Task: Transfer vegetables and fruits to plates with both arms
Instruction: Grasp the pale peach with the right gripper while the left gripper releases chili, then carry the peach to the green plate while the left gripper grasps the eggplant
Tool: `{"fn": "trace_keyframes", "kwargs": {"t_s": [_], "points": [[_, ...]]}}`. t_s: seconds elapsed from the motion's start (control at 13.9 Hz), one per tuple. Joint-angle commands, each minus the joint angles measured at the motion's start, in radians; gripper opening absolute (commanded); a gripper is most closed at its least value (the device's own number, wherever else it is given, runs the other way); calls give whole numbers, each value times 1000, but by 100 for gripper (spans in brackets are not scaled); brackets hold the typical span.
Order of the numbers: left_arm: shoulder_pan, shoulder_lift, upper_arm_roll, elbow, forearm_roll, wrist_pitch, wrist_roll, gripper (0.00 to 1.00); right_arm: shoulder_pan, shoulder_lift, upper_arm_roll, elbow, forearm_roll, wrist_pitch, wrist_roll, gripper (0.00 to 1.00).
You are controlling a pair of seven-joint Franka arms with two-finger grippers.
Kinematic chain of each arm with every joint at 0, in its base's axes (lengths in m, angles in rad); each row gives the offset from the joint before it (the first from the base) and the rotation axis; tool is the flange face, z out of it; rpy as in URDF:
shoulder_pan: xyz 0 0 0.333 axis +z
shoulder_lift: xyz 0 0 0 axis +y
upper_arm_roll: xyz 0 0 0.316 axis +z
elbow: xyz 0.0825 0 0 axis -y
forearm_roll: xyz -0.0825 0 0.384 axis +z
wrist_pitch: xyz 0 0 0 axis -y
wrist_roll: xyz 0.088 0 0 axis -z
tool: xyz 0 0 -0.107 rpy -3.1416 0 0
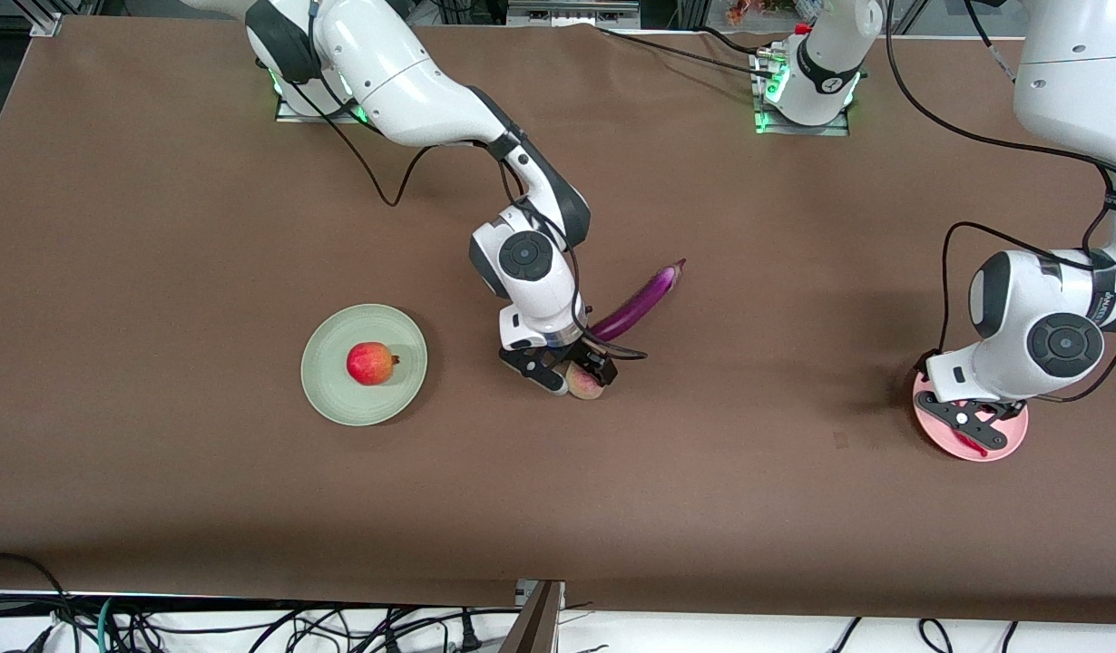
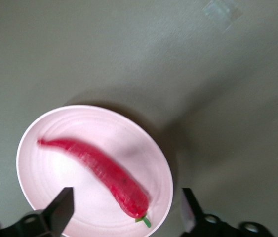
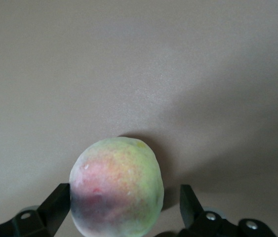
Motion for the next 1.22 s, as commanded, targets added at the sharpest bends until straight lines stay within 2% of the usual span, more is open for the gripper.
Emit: {"fn": "trace_keyframes", "kwargs": {"t_s": [0.0,0.07,0.14,0.36,0.5,0.65,0.79,0.93,1.15], "points": [[15,-32,-77,4,-45,-62,11,100,-3,2,-10,33,-36,-31,-11,46],[14,-52,-102,3,-85,-103,20,100,-11,-16,-14,35,-36,-94,-40,29],[16,-60,-140,9,-100,-136,29,100,-26,-42,-15,35,-29,-158,-90,21],[19,-90,-263,4,-105,-156,33,100,-124,-154,8,29,-4,-350,-282,21],[22,-112,-345,-5,-172,-186,28,100,-184,-206,6,29,46,-482,-438,21],[26,-113,-413,-46,-244,-165,23,100,-238,-254,0,0,53,-585,-579,21],[10,-104,-482,-48,-252,-163,10,100,-265,-310,-20,-101,51,-572,-693,21],[-30,-84,-534,-72,-252,-133,-27,100,-267,-358,-67,-234,53,-511,-797,21],[-113,-81,-548,-175,-245,29,-245,100,-267,-445,-101,-468,53,-347,-929,22]]}}
